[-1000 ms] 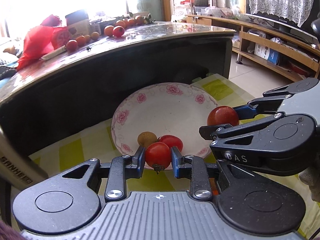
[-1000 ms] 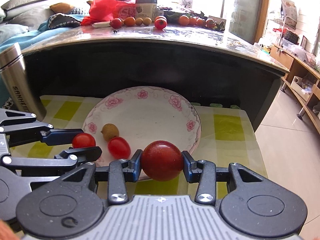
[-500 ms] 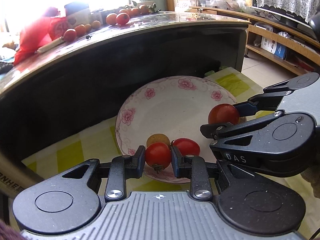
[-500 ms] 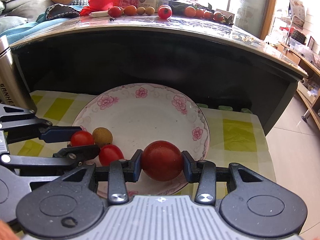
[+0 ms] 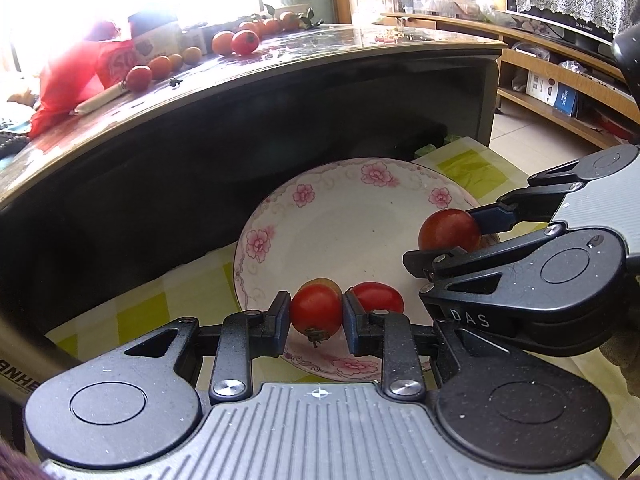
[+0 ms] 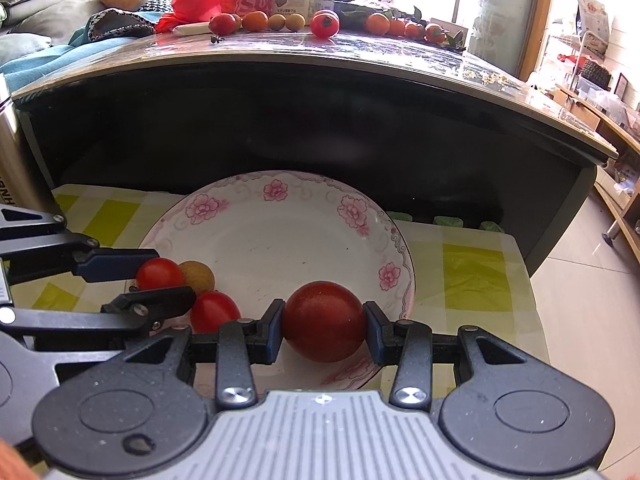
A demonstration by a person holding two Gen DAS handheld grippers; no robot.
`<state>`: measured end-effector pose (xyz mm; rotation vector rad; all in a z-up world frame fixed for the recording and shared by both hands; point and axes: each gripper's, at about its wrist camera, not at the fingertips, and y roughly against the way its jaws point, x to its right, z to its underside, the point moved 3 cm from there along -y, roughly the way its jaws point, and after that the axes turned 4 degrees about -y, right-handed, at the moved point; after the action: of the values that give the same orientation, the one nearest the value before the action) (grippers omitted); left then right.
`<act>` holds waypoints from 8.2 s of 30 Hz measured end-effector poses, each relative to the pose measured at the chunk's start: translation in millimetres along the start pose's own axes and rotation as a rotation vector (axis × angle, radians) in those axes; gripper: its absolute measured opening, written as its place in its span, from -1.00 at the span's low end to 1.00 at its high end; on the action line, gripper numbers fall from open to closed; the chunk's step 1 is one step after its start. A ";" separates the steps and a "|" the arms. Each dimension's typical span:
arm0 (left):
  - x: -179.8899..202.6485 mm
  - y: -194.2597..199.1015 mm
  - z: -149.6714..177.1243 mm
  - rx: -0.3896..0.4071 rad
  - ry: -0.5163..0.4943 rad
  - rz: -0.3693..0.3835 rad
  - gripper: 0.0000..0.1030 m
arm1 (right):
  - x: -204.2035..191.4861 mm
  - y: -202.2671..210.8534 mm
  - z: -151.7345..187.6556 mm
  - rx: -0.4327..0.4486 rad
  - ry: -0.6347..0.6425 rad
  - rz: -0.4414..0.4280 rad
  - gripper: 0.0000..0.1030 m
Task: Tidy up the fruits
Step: 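Lower both tomatoes into the bowl and open both tools, then move the right tool to an orange and close it around the orange, then grasp another orange with the left tool while the right tool holds its orange, then carry both held oranges over the white floral bowl, then lower both oranges into the bowl and open both tools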
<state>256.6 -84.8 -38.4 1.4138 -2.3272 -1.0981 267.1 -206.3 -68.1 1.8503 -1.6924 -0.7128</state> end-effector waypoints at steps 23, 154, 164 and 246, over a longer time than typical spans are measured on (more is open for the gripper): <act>0.7 13.4 -5.9 0.026 -0.015 -0.026 -0.10 | 1.9 16.9 -8.7 0.047 -0.004 0.028 -0.06; 39.5 104.9 145.3 -0.053 -0.027 0.182 -0.25 | -38.0 121.6 155.8 -0.102 0.158 -0.091 -0.25; 51.9 114.1 141.2 -0.108 -0.071 0.093 -0.28 | -29.6 144.1 130.7 -0.044 0.108 -0.105 -0.26; 8.7 -8.9 -13.1 0.039 -0.119 -0.026 -0.28 | 16.9 -6.3 -6.8 0.042 -0.012 -0.036 -0.24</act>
<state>264.9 -100.8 -37.0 1.4327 -2.4305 -1.1804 277.6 -222.5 -68.1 1.9136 -1.6976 -0.7098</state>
